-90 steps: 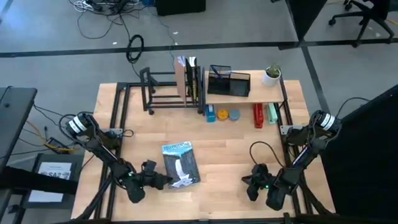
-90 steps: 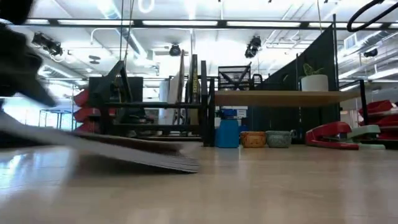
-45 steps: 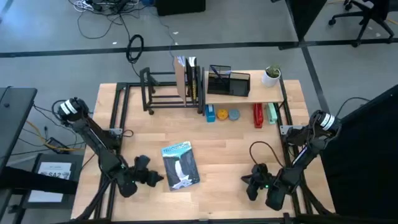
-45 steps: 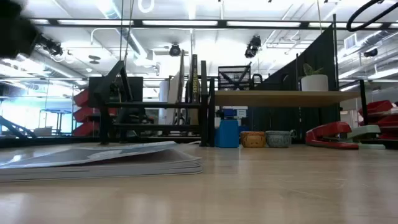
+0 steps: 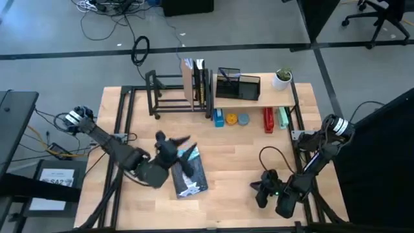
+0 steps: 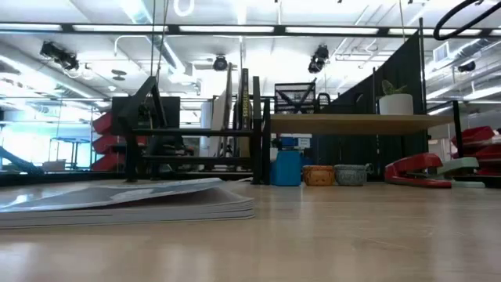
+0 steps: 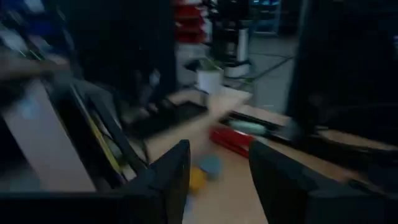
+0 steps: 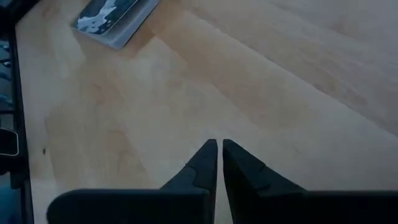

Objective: Stock shelves
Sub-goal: Remove the brown book from the book shelf

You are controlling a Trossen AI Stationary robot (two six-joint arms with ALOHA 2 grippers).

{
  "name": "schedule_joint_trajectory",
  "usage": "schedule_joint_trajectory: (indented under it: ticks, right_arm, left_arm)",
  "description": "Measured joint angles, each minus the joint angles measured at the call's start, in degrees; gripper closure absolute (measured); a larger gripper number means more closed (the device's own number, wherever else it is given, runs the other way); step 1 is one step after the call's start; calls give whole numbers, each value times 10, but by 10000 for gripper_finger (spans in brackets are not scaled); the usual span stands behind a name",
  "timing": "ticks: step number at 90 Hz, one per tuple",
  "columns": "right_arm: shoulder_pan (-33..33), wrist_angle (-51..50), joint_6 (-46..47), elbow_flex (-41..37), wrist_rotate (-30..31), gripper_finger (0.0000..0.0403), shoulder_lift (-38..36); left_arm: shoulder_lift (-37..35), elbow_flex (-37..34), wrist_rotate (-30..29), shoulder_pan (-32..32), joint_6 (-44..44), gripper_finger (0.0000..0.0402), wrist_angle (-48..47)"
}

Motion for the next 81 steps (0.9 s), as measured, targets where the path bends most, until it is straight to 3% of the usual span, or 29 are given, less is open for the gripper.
schedule_joint_trajectory:
  ticks: [9,19,34,52,81]
  right_arm:
    - [0,0,0,0,-2,403,0]
    - [1,0,0,0,-4,403,0]
    - [1,0,0,0,-4,403,0]
    - [1,-1,0,0,-4,403,0]
    - [1,0,0,0,-4,403,0]
  left_arm:
    - [16,11,3,48,-2,258,4]
    - [21,11,13,105,-70,243,-79]
    - [20,11,45,196,-237,193,-201]
    - [42,11,106,290,-281,141,-247]
    - [125,12,179,372,-324,161,-245]
